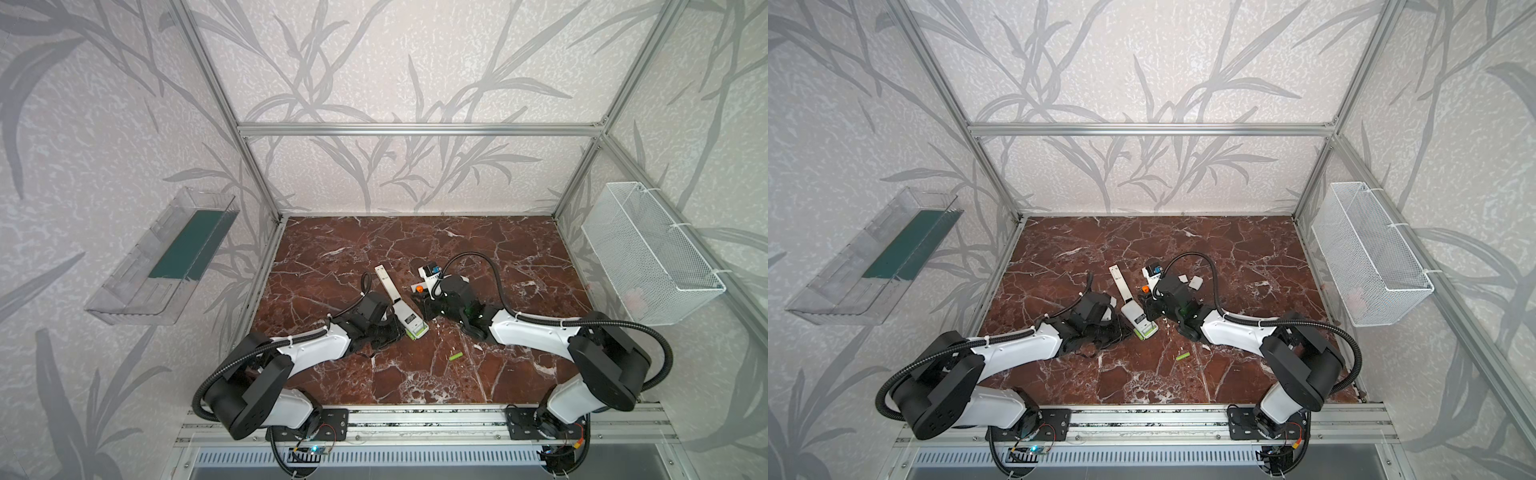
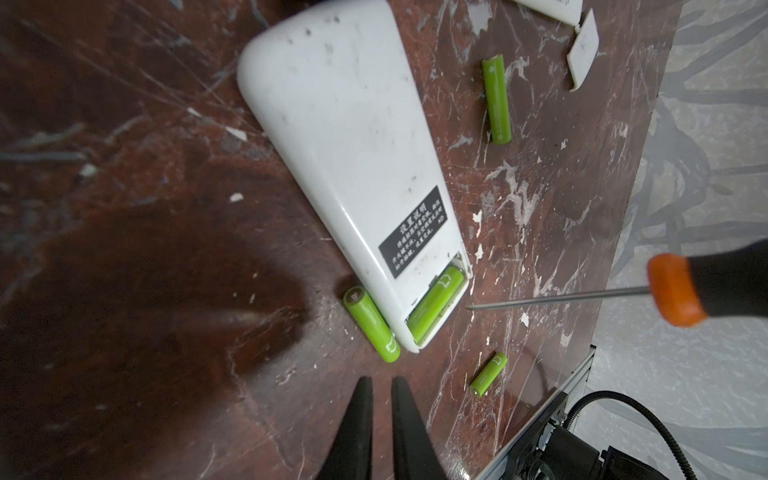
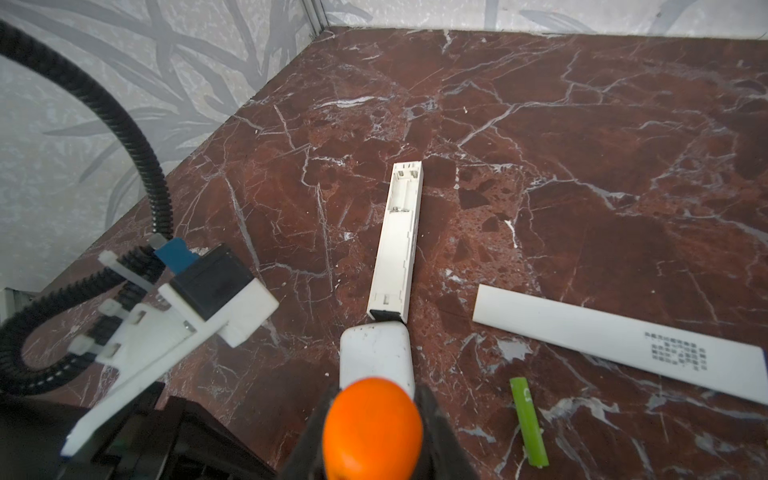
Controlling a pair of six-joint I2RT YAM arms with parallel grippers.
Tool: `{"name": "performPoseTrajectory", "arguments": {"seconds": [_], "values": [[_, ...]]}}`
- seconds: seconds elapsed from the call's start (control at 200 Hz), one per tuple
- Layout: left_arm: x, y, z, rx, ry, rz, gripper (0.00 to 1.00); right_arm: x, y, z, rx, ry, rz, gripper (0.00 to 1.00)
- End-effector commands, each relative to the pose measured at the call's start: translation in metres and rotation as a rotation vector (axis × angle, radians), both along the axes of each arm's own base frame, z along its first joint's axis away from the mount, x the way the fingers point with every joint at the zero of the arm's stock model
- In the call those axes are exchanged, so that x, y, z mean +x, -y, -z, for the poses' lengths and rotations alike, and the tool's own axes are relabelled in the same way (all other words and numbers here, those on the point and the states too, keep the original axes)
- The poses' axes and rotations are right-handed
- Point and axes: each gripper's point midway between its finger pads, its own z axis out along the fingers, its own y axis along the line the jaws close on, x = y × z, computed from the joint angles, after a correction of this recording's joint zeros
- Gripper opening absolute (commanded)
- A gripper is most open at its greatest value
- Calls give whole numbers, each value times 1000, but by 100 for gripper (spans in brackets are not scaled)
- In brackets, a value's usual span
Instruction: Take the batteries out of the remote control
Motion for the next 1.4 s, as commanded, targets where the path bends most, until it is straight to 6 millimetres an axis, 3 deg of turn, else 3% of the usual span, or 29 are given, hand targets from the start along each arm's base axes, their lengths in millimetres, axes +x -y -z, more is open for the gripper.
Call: {"name": "performPoseTrajectory", "arguments": {"seconds": [0.0,0.395,0.6,0.99,1.25,1.394], "values": [[7,10,-7,-21,24,30,13,0,6,-6,41,24,37,0],[10,16,-3,-31,11,33,13,1,16,4,44,21,121,0],[11,18,-4,-33,2,41,13,18,13,7,41,18,138,0],[18,5,-17,-3,45,20,13,52,12,-13,70,41,157,0],[50,7,-39,56,111,71,13,40,30,-39,92,73,223,0],[74,14,-41,102,132,105,15,30,36,-38,76,59,284,0]]}}
